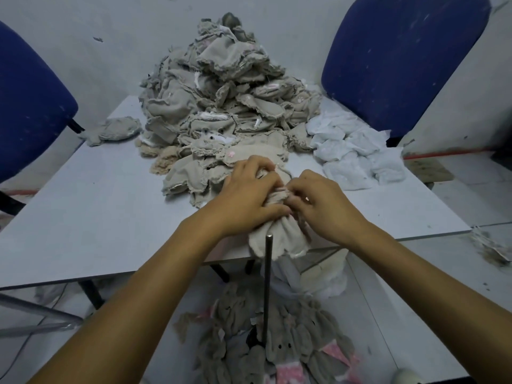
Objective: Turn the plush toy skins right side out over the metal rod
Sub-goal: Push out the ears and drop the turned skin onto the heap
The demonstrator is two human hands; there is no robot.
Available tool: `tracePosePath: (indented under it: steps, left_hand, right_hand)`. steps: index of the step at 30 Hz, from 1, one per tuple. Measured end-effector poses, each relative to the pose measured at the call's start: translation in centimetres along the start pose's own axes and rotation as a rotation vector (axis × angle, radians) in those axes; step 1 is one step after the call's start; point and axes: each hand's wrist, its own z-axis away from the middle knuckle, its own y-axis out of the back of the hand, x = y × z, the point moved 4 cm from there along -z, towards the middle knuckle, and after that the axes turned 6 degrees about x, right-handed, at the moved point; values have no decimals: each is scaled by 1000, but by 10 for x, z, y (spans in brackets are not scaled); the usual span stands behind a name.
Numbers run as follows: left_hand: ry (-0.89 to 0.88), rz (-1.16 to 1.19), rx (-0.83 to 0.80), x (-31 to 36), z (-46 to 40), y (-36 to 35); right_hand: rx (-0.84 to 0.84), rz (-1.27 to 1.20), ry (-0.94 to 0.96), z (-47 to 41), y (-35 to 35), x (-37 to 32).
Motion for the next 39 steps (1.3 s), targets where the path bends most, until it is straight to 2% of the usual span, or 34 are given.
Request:
tracePosePath:
  steps: [2, 5, 7, 10, 12, 14, 16, 17, 19, 21, 24, 27, 29, 32, 36, 39]
  left_hand:
    - [10, -52, -6, -1, -1, 1]
    - [51, 44, 55, -3, -2, 3]
    - [80, 146, 120, -2, -2, 3]
    - [99, 281, 120, -3, 0, 2]
    - [84, 374, 13, -4, 0, 1]
    - [107, 427, -196, -3, 4, 3]
    - [114, 390, -345, -4, 8, 5]
    - [69, 330, -343, -5, 9, 7]
    - [-83, 180, -179, -1, 9, 17]
    - [-236, 73, 76, 6, 14, 28]
    - [-442, -100, 361, 15, 31, 38]
    - [-561, -191, 519, 20, 45, 42]
    - [-607, -194, 534, 22, 53, 43]
    - [-650, -176, 499, 22, 65, 39]
    - [-654, -122, 427, 16, 81, 19]
    - [-558, -61, 374, 13, 93, -2]
  right_hand:
    - [-46, -109, -72, -1, -2, 3]
    - [-241, -318, -125, 2, -2, 3]
    - [-355, -366, -97, 9, -8, -2]
    - [-224, -486, -64, 9, -10, -8]
    - [-143, -535, -118, 8, -7, -3]
    - [-97, -534, -149, 6, -4, 0]
    - [-117, -515, -128, 5, -2, 0]
    - [-142, -508, -107, 6, -1, -2]
    - [-166, -506, -49, 7, 4, -9]
    - [-197, -496, 20, 8, 12, -15]
    - [-255, -319, 154, 13, 20, -24]
    - [-30, -181, 409, 19, 29, -42]
    - [96, -67, 556, 27, 32, -49]
    - [212, 70, 646, 38, 31, -49]
    - [303, 125, 647, 66, 9, -45]
    - [319, 106, 563, 87, -12, -37]
